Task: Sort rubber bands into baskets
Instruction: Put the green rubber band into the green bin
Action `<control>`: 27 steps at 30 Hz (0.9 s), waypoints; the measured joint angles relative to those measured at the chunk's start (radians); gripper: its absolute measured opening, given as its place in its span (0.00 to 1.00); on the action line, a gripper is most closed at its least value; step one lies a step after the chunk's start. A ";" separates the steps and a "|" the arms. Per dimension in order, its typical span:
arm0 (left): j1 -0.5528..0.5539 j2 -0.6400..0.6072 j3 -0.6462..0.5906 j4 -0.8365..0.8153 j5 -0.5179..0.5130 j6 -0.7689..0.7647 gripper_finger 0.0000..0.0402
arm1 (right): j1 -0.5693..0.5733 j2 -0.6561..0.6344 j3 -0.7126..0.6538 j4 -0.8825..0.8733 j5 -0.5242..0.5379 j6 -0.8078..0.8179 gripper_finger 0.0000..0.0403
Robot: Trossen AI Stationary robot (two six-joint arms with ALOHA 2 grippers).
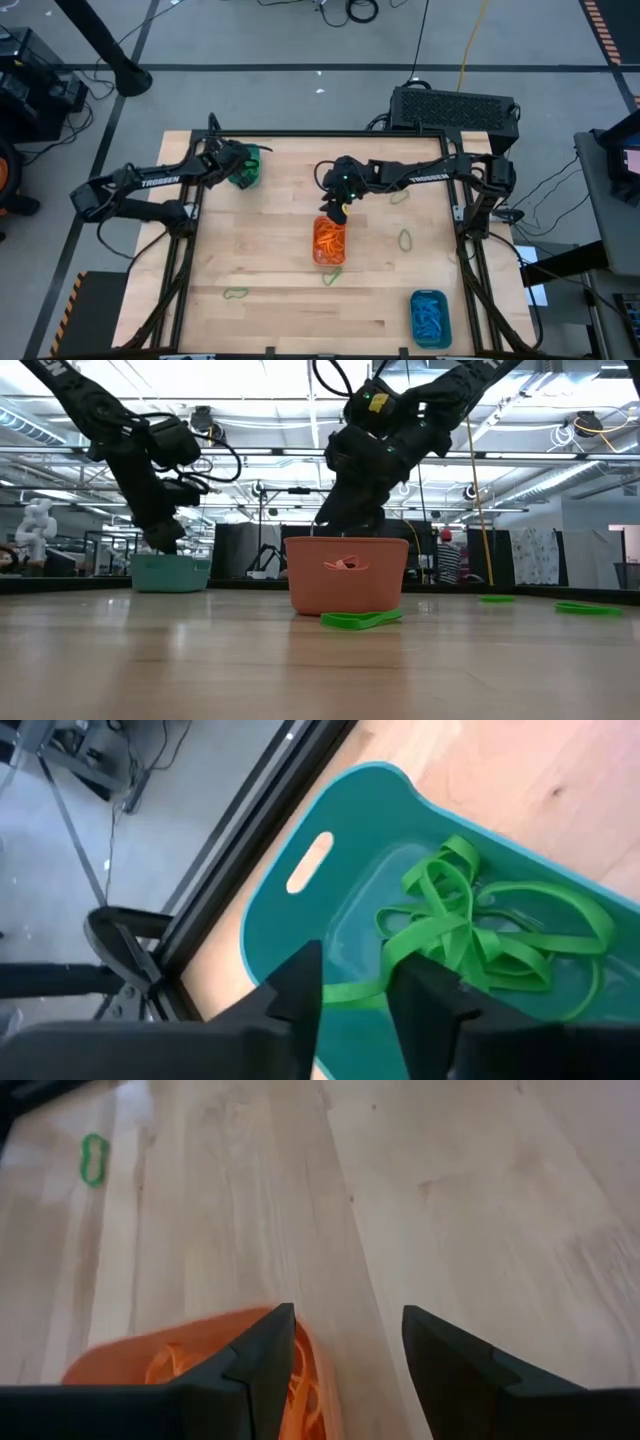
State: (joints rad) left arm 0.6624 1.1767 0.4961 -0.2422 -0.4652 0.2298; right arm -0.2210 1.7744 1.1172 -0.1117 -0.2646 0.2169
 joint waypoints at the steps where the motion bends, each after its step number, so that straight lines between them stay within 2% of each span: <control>1: 0.000 0.000 0.000 -0.003 0.000 -0.015 0.30 | -0.002 0.000 0.000 -0.009 0.000 0.000 0.44; 7: -0.001 -0.013 0.040 -0.058 -0.004 -0.068 0.42 | -0.019 -0.057 -0.001 -0.060 0.016 0.000 0.44; 10: -0.002 -0.023 0.080 -0.130 0.013 -0.068 0.43 | -0.020 -0.106 -0.001 -0.104 0.094 -0.001 0.44; 15: 0.004 -0.020 0.155 -0.301 0.191 -0.118 0.43 | -0.022 -0.176 0.000 -0.298 0.279 -0.027 0.44; 17: 0.006 -0.018 0.164 -0.330 0.227 -0.120 0.43 | -0.027 -0.192 0.000 -0.372 0.337 -0.027 0.44; 23: 0.010 -0.018 0.164 -0.355 0.228 -0.130 0.43 | -0.048 -0.202 0.000 -0.540 0.373 0.022 0.44; 27: 0.000 -0.018 0.178 -0.385 0.393 -0.148 0.43 | -0.047 -0.202 0.000 -0.608 0.373 0.058 0.44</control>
State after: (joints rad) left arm 0.6623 1.1591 0.6741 -0.6267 -0.0719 0.0817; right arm -0.2678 1.5729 1.1168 -0.7193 0.1089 0.2744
